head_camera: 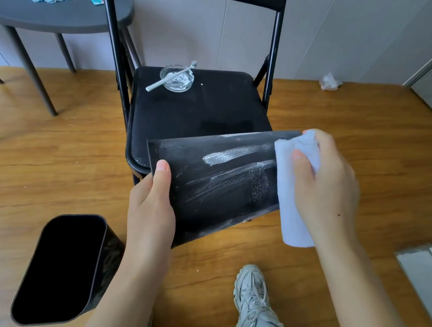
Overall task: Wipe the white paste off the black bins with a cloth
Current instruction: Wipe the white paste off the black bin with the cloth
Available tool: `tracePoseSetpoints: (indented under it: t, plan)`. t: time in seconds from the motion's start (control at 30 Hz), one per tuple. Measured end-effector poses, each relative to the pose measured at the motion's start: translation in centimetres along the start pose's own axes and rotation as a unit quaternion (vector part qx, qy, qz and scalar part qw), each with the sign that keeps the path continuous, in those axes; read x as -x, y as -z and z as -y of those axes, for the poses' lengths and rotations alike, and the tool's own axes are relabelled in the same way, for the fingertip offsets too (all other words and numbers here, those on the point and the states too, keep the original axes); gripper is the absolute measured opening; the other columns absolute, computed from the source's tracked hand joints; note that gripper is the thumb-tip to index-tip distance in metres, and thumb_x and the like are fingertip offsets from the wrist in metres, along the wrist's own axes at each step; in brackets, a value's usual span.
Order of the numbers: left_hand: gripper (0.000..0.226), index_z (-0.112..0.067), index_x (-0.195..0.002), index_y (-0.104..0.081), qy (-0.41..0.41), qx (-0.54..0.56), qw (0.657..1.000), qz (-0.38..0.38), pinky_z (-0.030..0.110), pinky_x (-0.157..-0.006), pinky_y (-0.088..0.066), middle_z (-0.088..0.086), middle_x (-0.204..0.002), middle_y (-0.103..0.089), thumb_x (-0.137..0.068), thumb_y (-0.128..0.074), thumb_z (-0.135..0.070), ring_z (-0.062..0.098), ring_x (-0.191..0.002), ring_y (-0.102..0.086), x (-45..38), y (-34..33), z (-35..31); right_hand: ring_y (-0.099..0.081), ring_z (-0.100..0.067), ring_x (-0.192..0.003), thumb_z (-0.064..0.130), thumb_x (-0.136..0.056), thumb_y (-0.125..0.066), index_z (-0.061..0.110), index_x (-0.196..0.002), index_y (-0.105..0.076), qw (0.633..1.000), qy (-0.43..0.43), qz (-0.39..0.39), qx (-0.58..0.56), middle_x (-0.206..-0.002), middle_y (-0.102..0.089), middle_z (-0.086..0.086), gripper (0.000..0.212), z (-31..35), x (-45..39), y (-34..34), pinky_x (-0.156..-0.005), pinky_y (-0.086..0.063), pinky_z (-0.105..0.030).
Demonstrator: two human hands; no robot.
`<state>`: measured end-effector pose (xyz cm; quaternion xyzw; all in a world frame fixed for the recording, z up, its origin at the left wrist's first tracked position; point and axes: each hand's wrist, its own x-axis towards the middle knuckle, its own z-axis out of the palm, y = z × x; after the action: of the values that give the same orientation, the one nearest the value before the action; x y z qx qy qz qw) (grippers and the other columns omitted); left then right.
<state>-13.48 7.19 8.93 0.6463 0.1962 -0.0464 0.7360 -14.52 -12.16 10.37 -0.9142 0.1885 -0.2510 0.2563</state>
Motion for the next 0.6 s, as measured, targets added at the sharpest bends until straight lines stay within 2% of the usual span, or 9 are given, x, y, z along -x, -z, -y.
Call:
tracePoseSetpoints:
  t: [0.07,0.13,0.2,0.27,0.37,0.4,0.47,0.6]
  plan:
    - [0.053,-0.030,-0.054,-0.059,-0.001,0.000,1.000,-0.006,0.027,-0.063,-0.042,-0.019,-0.054,-0.057,-0.101,-0.043,-0.047,-0.004,-0.057,-0.055,0.1,-0.1,-0.1,-0.054,-0.026,-0.094,0.022,-0.095,-0.048,0.024,-0.129,-0.047,0.999,0.005,0.001,0.043,-0.121,-0.058,0.002,0.034,0.0,0.4,-0.3,-0.067,-0.024,-0.028]
    - [0.054,-0.032,-0.052,-0.060,-0.002,0.000,1.000,-0.007,0.028,-0.065,-0.043,-0.019,-0.056,-0.059,-0.101,-0.042,-0.047,-0.004,-0.058,-0.056,0.2,-0.1,0.0,-0.047,-0.022,-0.079,0.034,-0.094,-0.049,0.023,-0.126,-0.048,0.998,0.019,-0.006,0.056,-0.115,-0.058,0.002,0.035,0.3,0.7,-0.5,-0.064,-0.020,-0.028]
    - [0.052,-0.035,-0.055,-0.063,-0.003,0.002,1.000,-0.007,0.030,-0.069,-0.046,-0.018,-0.061,-0.063,-0.100,-0.042,-0.048,0.000,-0.066,-0.060,0.1,-0.1,0.2,-0.051,-0.021,-0.081,0.057,-0.087,-0.049,0.024,-0.123,-0.047,0.998,0.008,0.005,0.060,-0.111,-0.058,0.004,0.049,0.7,0.7,-0.6,-0.064,-0.023,-0.027]
    - [0.053,-0.034,-0.053,-0.062,-0.011,-0.001,1.000,-0.011,0.029,-0.067,-0.045,-0.019,-0.058,-0.060,-0.101,-0.042,-0.047,-0.001,-0.063,-0.057,0.0,0.0,0.4,-0.057,-0.024,-0.089,0.068,-0.076,-0.051,0.025,-0.121,-0.046,0.996,0.000,0.013,0.083,-0.111,-0.059,0.005,0.063,0.7,0.6,-0.8,-0.065,-0.028,-0.028]
    - [0.056,-0.033,-0.050,-0.060,-0.020,-0.005,1.000,-0.017,0.027,-0.063,-0.041,-0.021,-0.055,-0.058,-0.102,-0.042,-0.045,-0.006,-0.055,-0.053,0.1,-0.1,0.4,-0.057,-0.024,-0.079,0.059,-0.082,-0.056,0.020,-0.115,-0.053,0.996,0.039,-0.011,0.082,-0.103,-0.063,0.002,0.051,1.0,1.1,-1.4,-0.054,-0.026,-0.026]
    - [0.057,-0.032,-0.049,-0.060,-0.021,-0.003,1.000,-0.019,0.026,-0.063,-0.041,-0.022,-0.054,-0.057,-0.102,-0.042,-0.044,-0.006,-0.056,-0.053,0.2,-0.2,0.4,-0.053,-0.020,-0.071,0.054,-0.084,-0.057,0.018,-0.112,-0.056,0.995,0.055,-0.019,0.075,-0.097,-0.065,0.001,0.045,1.3,1.3,-1.6,-0.050,-0.023,-0.020]
    - [0.056,-0.031,-0.050,-0.059,-0.023,0.001,0.999,-0.024,0.025,-0.062,-0.041,-0.021,-0.054,-0.057,-0.102,-0.043,-0.044,-0.003,-0.059,-0.055,0.1,-0.3,0.4,-0.046,-0.011,-0.063,0.049,-0.086,-0.058,0.014,-0.103,-0.060,0.996,0.074,-0.026,0.049,-0.086,-0.065,0.001,0.038,2.1,1.9,-1.9,-0.050,-0.020,-0.010]
    - [0.059,-0.032,-0.047,-0.060,-0.020,0.003,0.999,-0.025,0.022,-0.056,-0.042,-0.019,-0.050,-0.057,-0.102,-0.042,-0.043,-0.005,-0.050,-0.054,0.3,-0.4,0.2,-0.059,-0.014,-0.062,0.051,-0.087,-0.055,0.016,-0.098,-0.059,0.989,0.150,0.014,-0.011,-0.079,-0.062,0.003,0.037,4.3,4.6,-3.3,-0.047,-0.045,-0.023]
